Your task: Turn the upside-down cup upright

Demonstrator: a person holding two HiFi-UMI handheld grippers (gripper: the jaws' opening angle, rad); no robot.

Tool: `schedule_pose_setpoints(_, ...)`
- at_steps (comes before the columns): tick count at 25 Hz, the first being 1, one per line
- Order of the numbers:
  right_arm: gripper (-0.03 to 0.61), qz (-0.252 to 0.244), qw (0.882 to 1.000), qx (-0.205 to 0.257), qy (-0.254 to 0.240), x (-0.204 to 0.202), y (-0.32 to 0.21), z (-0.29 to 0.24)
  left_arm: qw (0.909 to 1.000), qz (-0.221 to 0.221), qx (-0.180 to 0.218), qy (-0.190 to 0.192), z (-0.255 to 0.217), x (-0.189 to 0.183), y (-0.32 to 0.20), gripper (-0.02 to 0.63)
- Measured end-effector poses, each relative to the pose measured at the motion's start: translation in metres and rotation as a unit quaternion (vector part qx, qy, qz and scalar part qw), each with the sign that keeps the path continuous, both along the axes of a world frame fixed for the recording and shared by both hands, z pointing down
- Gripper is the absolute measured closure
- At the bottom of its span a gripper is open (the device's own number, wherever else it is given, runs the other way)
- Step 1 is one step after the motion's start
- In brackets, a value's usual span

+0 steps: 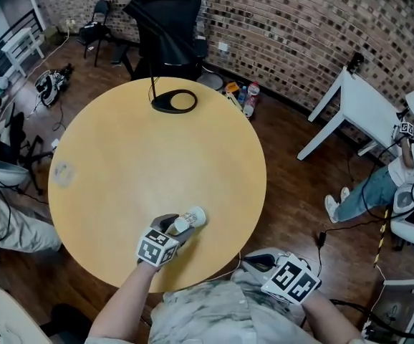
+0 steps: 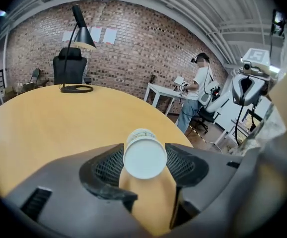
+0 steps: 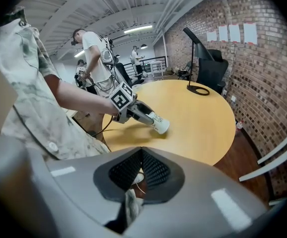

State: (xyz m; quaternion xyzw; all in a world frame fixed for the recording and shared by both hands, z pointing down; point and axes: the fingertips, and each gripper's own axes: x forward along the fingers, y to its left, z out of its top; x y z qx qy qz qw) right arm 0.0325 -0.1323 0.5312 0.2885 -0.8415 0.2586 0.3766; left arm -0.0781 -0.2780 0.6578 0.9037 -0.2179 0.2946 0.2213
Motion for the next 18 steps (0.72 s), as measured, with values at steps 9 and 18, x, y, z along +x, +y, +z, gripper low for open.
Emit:
schedule_pose_setpoints(9,0.575,-0.003,1.000,-0.005,-0.002,-0.004,0.002,0.004,0.9928,0.058,0.004,-0.104,0.046,-0.023,0.022,0.348)
schedule_pose_setpoints(18,0.575,0.007,1.000,-0.005,0.001,0.001,0.009,0.003,0.9831,0.082,-0.001,-0.164,0.066,-0.032,0.027,0.348)
